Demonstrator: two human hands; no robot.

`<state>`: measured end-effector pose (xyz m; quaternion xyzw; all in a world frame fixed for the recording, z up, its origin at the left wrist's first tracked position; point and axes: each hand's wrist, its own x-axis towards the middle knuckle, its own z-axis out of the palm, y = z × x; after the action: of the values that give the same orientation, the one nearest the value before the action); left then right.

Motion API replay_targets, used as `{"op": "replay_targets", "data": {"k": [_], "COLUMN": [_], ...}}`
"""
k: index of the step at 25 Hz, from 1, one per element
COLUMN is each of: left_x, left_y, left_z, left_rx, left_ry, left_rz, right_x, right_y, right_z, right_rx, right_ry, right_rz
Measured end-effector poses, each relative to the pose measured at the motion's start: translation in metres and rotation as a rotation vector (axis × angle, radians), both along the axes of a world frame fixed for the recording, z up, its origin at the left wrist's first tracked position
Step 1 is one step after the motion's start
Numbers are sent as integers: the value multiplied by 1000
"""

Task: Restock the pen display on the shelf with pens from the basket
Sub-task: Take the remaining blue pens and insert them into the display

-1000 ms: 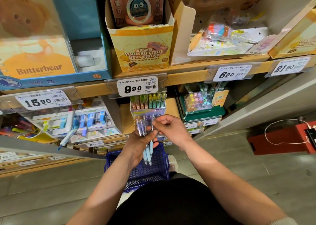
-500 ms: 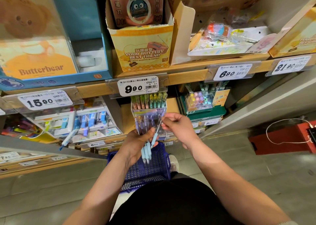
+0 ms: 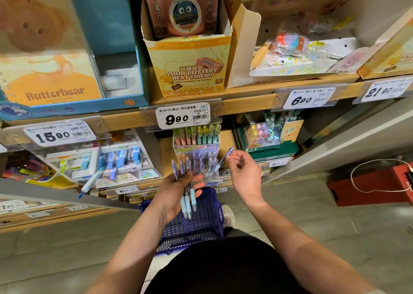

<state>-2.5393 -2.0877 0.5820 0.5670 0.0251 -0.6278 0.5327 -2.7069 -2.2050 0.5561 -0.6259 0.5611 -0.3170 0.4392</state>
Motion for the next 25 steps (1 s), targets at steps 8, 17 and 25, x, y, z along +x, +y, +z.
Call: {"op": "replay_targets", "data": {"k": [8,17,25], "left_x": [2,1,0], "left_y": [4,6,6], "left_z": [5,9,4], "left_rx": [33,41,54], "left_ry": [-32,-38,17], "left_rz": [2,-8,45], "right_x": [9,19,22], "right_y": [11,12,10], "right_z": [-22,-25,-39], "right_rx": [-87,-276,-50], "right_ry": [66,192,344], "right_rz": [151,256,293]}}
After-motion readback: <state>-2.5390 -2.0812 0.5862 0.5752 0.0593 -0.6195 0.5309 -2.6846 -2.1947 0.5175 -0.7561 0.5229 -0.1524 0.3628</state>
